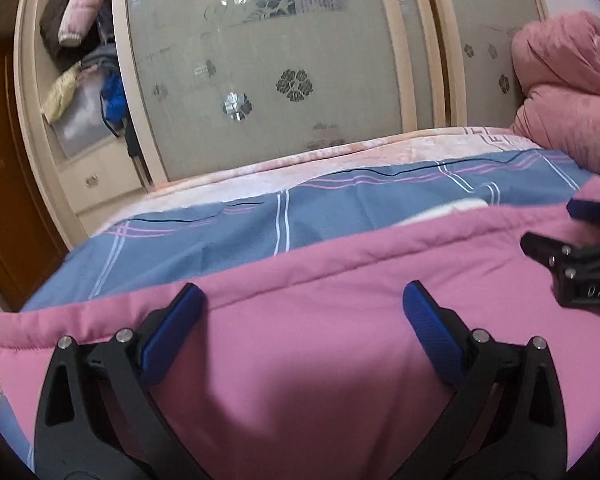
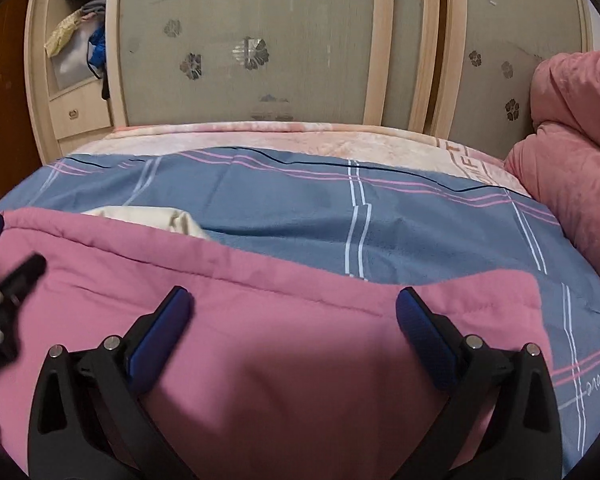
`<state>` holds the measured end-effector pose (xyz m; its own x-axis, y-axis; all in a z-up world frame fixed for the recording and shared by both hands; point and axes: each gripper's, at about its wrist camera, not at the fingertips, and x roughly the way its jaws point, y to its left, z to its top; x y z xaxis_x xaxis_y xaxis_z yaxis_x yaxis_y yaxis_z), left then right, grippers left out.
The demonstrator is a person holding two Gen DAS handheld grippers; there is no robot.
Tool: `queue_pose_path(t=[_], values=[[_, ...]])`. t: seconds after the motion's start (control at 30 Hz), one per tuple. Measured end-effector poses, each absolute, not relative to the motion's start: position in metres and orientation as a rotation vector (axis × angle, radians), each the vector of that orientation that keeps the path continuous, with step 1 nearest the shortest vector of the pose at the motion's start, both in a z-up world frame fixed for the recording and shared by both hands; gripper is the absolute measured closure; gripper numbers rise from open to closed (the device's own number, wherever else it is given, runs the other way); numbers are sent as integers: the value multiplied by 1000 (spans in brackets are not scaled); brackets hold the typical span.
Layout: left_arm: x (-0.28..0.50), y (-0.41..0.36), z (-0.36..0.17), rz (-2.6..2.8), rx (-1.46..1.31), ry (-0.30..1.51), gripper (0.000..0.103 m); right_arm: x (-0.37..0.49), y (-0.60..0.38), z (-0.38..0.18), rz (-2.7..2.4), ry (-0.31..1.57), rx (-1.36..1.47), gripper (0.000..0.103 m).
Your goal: Fold large clothes
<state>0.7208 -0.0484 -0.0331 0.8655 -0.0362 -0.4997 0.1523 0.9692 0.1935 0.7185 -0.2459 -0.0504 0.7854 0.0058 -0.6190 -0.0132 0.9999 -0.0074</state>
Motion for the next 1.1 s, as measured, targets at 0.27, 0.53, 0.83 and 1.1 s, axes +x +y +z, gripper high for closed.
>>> queue_pose_path(t=[0.27, 0.53, 0.83, 1.1], values=[[776, 67, -39, 134, -63, 572, 17, 740, -300, -74, -62, 725, 199, 1], [777, 81, -50, 109, -129, 580, 20, 737, -308, -85, -47, 702, 277, 1], [719, 138, -43, 299, -394, 499, 2, 648, -391, -79, -245, 350, 706, 1], [488, 121, 22, 306, -100, 200, 2, 472, -440, -74, -314, 373, 708, 1]])
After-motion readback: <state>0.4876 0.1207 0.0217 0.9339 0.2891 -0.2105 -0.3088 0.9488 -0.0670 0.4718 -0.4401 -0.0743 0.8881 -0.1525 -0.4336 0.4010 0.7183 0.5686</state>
